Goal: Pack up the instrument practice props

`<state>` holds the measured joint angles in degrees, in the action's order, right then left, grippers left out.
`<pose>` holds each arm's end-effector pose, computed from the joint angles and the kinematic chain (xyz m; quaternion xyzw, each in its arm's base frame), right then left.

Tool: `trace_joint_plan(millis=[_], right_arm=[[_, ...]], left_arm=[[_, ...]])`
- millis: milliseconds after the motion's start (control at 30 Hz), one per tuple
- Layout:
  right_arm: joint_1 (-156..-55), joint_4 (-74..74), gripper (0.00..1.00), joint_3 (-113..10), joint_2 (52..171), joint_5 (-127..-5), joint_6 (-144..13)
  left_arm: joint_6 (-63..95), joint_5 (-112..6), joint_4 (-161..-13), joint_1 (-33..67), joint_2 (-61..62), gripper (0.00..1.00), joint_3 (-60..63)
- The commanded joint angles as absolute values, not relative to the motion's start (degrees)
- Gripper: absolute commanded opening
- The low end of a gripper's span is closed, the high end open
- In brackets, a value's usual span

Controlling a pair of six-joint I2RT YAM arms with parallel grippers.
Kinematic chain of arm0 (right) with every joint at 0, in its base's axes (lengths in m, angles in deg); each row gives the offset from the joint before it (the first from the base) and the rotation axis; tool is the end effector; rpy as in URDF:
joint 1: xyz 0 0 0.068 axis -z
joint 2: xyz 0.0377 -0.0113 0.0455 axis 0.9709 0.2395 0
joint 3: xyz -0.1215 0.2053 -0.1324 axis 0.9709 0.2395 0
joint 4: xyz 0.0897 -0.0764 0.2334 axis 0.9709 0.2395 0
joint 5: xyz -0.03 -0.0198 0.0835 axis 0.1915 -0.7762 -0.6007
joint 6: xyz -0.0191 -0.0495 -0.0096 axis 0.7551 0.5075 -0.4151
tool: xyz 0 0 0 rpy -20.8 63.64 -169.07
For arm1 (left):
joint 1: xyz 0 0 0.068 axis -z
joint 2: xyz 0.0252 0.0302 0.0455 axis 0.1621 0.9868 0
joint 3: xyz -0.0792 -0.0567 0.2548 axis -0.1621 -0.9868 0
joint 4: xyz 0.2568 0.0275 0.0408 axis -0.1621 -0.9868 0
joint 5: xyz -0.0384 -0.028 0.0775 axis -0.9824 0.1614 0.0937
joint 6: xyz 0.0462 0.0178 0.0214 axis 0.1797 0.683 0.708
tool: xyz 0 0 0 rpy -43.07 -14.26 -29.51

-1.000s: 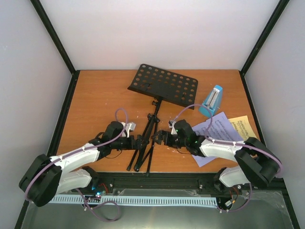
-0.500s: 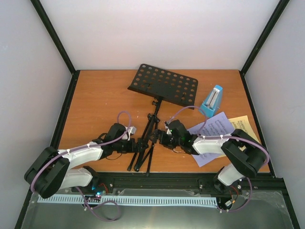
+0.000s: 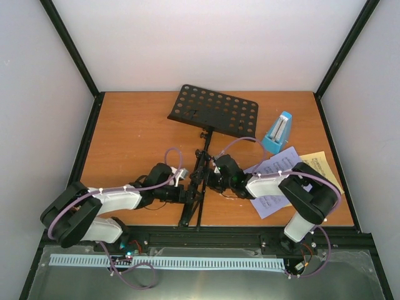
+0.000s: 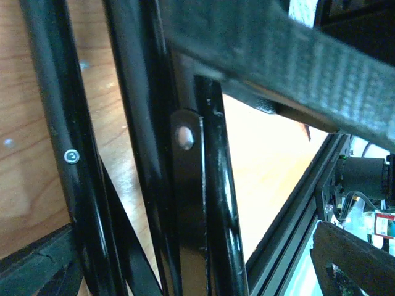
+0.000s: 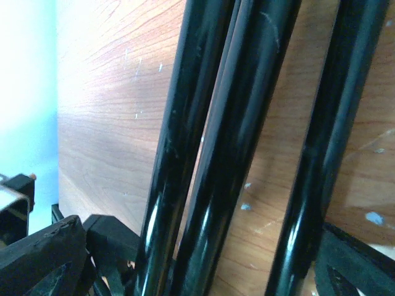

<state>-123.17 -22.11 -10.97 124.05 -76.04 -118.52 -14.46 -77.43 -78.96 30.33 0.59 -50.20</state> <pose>0.1972 0.2272 0.1311 0.0335 0.8900 0.4294 0.1500 0.1540 -0.1526 0.1282 0.0856 0.8892 -0.4371 0.1047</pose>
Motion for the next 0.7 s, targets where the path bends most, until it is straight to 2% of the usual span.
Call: trace_joint_plan(millis=[0, 200, 500, 600, 667], right_arm=[[-124.1, -21.5, 0.96, -12.6, 126.2, -74.1, -118.2], [-124.9, -16.9, 0.84, -13.8, 125.8, -70.5, -115.4], [-125.5, -11.8, 0.59, -12.5, 122.7, -63.5, -112.1], [-125.5, -9.7, 0.57, -12.0, 120.8, -60.6, -111.1], [-125.5, -8.7, 0.64, -11.2, 119.3, -58.6, -110.6]], left_arm=[[-14.5, -79.9, -74.7, 32.2, 3.7, 0.98, -47.1], [-14.5, -79.6, -72.0, 35.3, 7.3, 0.98, -43.7], [-16.2, -78.3, -65.9, 36.0, 9.5, 0.98, -42.4], [-15.1, -75.8, -68.7, 36.0, 8.1, 0.99, -42.0], [-14.1, -72.5, -71.8, 36.0, 6.6, 1.0, -41.8]])
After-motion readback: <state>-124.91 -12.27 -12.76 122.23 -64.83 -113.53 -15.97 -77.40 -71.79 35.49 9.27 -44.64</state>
